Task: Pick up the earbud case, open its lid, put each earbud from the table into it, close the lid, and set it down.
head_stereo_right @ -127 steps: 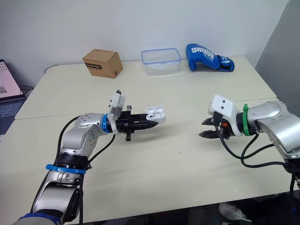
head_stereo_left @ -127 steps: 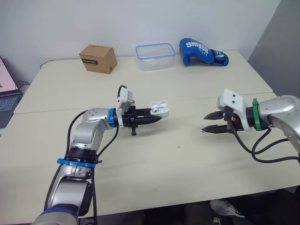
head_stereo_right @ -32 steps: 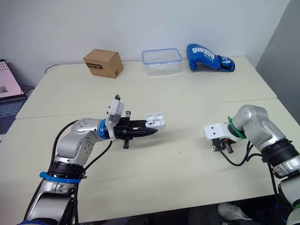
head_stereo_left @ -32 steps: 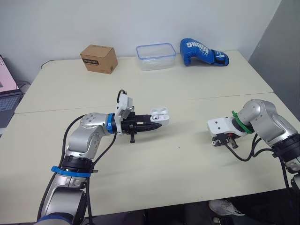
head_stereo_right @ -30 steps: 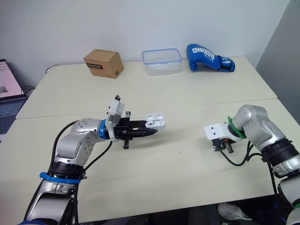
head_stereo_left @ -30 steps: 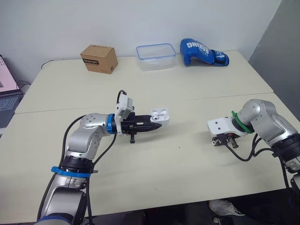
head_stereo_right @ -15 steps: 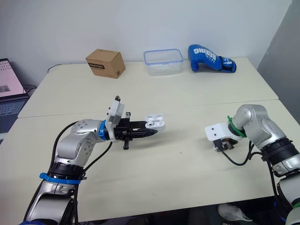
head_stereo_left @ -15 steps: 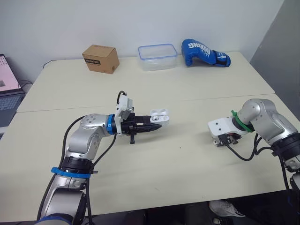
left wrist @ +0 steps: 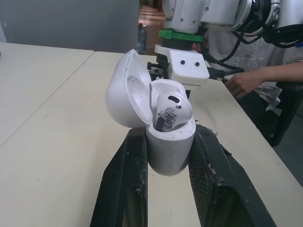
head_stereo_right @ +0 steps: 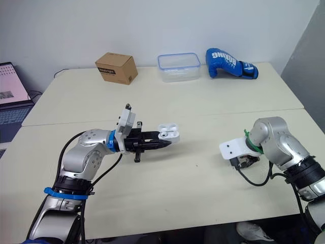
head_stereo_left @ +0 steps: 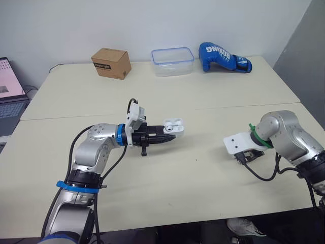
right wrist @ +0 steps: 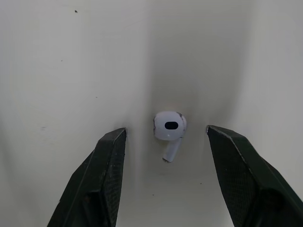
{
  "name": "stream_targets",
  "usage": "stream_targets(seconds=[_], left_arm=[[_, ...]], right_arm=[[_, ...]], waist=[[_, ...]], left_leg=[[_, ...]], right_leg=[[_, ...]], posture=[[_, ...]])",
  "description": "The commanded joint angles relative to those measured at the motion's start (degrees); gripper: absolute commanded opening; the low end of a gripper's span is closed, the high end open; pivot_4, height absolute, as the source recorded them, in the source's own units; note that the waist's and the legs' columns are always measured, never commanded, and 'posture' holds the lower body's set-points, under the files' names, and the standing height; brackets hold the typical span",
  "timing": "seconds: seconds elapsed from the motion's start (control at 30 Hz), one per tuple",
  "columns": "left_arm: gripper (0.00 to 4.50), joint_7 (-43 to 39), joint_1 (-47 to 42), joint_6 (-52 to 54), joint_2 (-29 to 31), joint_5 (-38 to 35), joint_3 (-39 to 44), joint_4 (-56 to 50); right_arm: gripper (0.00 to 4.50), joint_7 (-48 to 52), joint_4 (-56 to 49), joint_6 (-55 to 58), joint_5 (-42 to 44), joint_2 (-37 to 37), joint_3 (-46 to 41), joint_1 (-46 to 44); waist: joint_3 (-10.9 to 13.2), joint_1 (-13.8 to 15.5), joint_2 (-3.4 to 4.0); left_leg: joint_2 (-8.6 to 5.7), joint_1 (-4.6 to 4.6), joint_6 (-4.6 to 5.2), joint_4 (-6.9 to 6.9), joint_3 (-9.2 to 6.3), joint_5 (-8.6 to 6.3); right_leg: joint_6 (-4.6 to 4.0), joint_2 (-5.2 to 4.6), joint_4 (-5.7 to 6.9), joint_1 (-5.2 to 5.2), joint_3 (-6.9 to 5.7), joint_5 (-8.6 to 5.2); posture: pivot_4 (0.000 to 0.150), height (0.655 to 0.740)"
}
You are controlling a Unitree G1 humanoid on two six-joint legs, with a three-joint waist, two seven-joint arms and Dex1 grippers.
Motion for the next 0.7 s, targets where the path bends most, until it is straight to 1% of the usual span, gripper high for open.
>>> stream_targets(seconds=[0.03,0.23,0.5,0.6,0.7], left_arm=[[0.79,0.17,-1.04,-0.98,-0.27,-0.56,0.19,-1.25],[0.79,0.11,-1.1,-1.17,-0.31,-0.34,0.09,-1.04],[0.79,0.3,-0.89,-1.34,-0.19,-0.18,0.18,-1.16],[0.79,0.39,-0.7,-1.32,-0.1,-0.19,0.26,-1.34],[0.79,0.51,-0.6,-1.26,-0.07,-0.18,0.27,-1.47]], right_arm=[[2.8,2.03,-2.78,2.43,-1.86,-0.22,0.58,0.62],[2.8,2.74,-4.3,4.46,-2.64,0.61,1.07,0.52],[2.8,2.99,-3.76,4.47,-2.88,1.5,1.21,-0.44],[2.22,3.13,-3.86,4.51,-2.88,1.78,1.23,-0.63],[2.22,3.07,-3.62,4.32,-3.01,2.05,1.27,-0.77]], waist=[[0.0,0.0,0.0],[0.0,-0.03,0.0],[0.0,-0.09,0.0],[0.0,-0.09,0.0],[0.0,-0.17,0.0]], left_leg=[[0.0,0.0,0.0,0.0,0.0,0.0],[0.0,0.0,0.0,0.0,0.01,0.0],[0.01,0.0,0.0,0.0,0.01,0.0],[0.02,0.0,0.0,0.0,0.0,0.0],[0.02,0.02,0.0,0.0,0.02,0.0]], right_leg=[[0.0,0.0,0.0,0.0,0.0,0.0],[0.0,0.0,-0.01,0.0,0.01,0.0],[0.0,0.0,0.0,0.0,0.01,0.0],[0.0,0.01,0.0,0.0,0.01,0.0],[0.0,0.01,0.0,0.0,0.02,0.0]], posture=[[0.15,0.7307],[0.15,0.7307],[0.15,0.7307],[0.15,0.7307],[0.15,0.7307]])
